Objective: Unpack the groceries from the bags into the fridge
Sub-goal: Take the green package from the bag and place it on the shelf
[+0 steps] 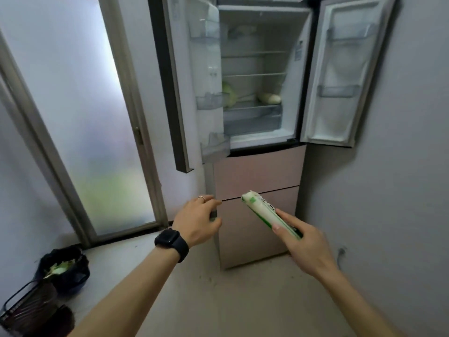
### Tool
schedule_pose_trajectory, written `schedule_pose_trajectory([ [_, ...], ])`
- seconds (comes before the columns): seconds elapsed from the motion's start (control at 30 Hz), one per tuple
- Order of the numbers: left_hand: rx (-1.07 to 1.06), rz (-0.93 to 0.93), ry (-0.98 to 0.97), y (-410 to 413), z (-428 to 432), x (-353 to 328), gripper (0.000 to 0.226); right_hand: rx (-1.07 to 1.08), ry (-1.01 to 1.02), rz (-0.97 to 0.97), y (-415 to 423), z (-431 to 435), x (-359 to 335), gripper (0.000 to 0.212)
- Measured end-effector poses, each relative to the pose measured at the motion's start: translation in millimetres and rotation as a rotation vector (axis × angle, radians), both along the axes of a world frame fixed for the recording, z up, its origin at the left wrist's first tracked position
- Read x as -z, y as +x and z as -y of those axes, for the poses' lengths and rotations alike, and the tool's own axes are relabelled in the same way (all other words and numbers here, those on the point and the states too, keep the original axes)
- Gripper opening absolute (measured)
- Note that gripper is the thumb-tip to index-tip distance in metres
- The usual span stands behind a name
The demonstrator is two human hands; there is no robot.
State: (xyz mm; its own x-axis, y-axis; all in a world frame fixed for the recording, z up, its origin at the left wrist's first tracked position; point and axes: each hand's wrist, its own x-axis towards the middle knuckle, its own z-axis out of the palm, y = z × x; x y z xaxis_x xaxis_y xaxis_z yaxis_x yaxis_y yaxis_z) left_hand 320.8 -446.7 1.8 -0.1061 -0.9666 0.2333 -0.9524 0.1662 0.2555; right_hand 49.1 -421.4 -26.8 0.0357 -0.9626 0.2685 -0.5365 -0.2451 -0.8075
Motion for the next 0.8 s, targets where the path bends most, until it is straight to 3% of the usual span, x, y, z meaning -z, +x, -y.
schedule_pose_trajectory([
  [0.33,0.101,0.008,-0.101,-44,227,-59,0.049,0.170,-0.145,-0.109,-42,201,-79,0.041],
  [0.8,0.072,0.073,-0.091,-107,463,-80,0.044,0.132,-0.257,-0.076,-103,463,-106,0.040],
])
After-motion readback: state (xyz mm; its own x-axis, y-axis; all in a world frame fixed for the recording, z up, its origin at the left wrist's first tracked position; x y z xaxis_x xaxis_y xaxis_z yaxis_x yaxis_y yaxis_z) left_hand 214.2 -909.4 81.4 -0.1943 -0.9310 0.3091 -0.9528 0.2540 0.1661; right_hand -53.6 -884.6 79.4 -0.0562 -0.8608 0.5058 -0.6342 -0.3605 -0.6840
